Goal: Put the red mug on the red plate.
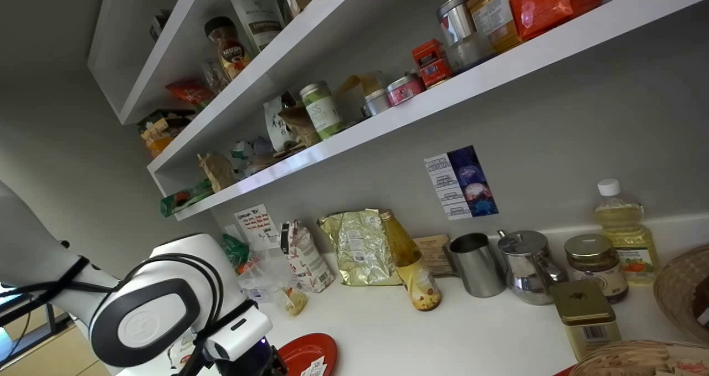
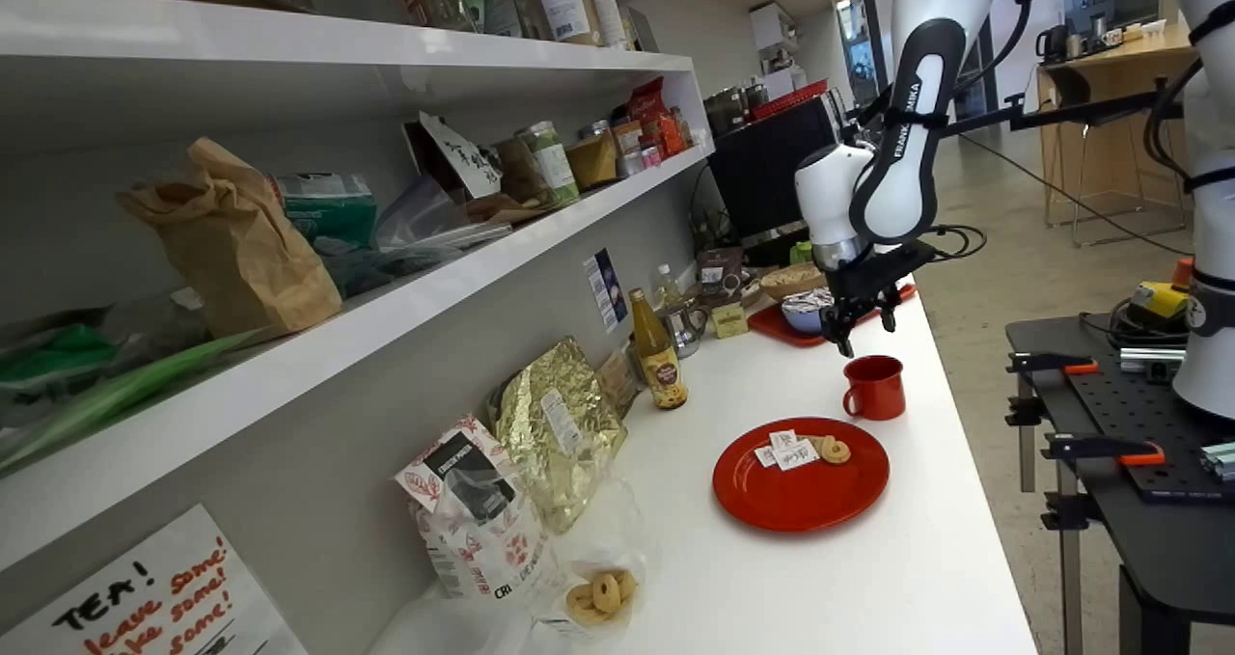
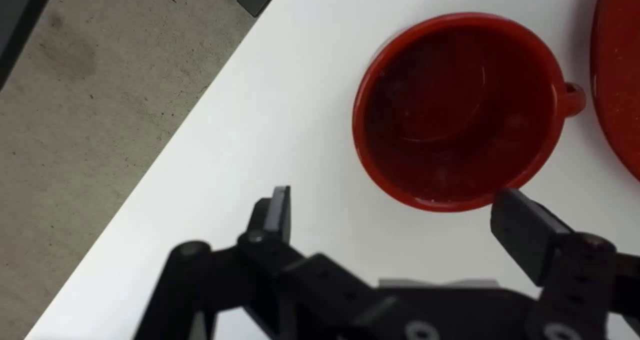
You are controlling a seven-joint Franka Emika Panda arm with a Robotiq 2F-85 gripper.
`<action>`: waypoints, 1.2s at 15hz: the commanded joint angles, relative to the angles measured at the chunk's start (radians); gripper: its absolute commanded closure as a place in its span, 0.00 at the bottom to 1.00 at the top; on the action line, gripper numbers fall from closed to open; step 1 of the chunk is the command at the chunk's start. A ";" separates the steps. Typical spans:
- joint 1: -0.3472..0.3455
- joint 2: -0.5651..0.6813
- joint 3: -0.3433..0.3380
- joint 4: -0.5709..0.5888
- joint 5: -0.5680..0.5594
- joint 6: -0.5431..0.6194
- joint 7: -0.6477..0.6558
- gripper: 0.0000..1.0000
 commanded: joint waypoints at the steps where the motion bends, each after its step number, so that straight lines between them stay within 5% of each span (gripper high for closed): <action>1: 0.024 0.036 -0.006 0.015 0.125 -0.007 -0.116 0.00; 13: 0.052 0.048 -0.014 -0.012 0.283 -0.042 -0.280 0.00; 15: 0.051 0.046 -0.011 -0.022 0.290 -0.033 -0.299 0.28; 18: 0.052 0.043 -0.013 -0.027 0.295 -0.035 -0.311 0.49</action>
